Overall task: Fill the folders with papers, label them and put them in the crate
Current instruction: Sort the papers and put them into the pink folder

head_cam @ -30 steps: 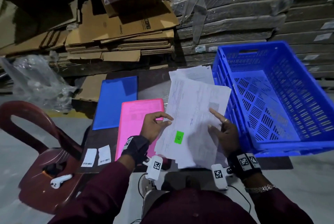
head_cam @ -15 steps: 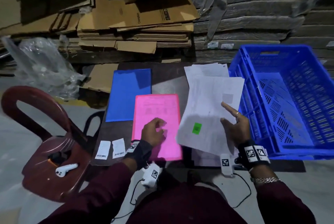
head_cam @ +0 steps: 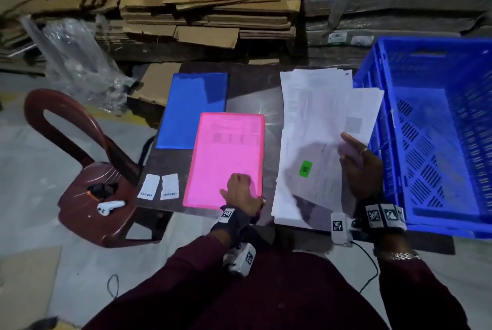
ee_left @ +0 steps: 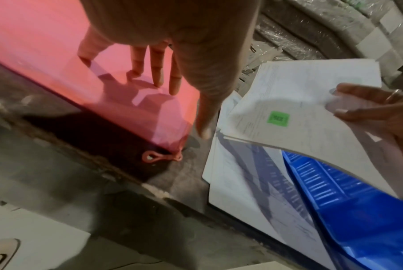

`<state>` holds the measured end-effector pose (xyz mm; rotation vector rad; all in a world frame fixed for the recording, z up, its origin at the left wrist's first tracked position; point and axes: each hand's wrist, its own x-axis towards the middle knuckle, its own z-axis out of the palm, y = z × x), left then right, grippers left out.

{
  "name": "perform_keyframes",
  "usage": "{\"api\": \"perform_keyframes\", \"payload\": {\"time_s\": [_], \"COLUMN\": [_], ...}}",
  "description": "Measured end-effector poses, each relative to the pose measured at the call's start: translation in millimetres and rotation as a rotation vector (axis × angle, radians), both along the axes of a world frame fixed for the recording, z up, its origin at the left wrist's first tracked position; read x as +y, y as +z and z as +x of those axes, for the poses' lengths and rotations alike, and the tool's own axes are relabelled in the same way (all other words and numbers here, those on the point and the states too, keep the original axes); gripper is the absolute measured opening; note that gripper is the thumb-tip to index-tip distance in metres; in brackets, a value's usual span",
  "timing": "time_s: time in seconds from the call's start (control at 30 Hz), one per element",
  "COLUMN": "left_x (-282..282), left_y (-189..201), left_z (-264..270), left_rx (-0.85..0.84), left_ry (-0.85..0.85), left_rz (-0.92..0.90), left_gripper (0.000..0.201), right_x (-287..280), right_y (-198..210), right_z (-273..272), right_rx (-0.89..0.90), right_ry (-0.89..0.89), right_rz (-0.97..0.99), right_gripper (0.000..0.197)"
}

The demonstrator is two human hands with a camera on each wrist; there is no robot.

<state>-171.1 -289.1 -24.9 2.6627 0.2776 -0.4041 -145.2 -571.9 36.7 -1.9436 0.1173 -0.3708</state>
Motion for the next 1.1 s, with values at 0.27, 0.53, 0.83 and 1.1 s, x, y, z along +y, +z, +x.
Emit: {"api": "perform_keyframes", "payload": {"time_s": [0.27,0.53,0.83,1.1], "left_x": [-11.1,5.9,14.0,15.8], "left_y": [5.8,6.4,-3.2,7.7], "left_z": [-3.0,-13.5,-18.8,-17.3], "left_rx": [-0.026,-0.325,-0.354,-0.276], "left_ry": [0.14,0.373,0.448,0.421], "left_rz": [-0.13,-0.453,-0.602,-0.599], "left_gripper": [0.024,0.028,0.019,0.026], "right_x": [-7.7,3.7,36.9,46.2], "right_y": [-14.2,-7.4,-12.8,-41.3], "right_z": [4.5,4.2,8.4,26.0], "right_rx": [0.059,0.089,0.189,0.193], "right_ry": [-0.019,-0.096,-0.082,-0.014], "right_rz": [0.127,0.272,0.283,0.101], "right_gripper": [0.051,0.046,0.05,0.055]}}
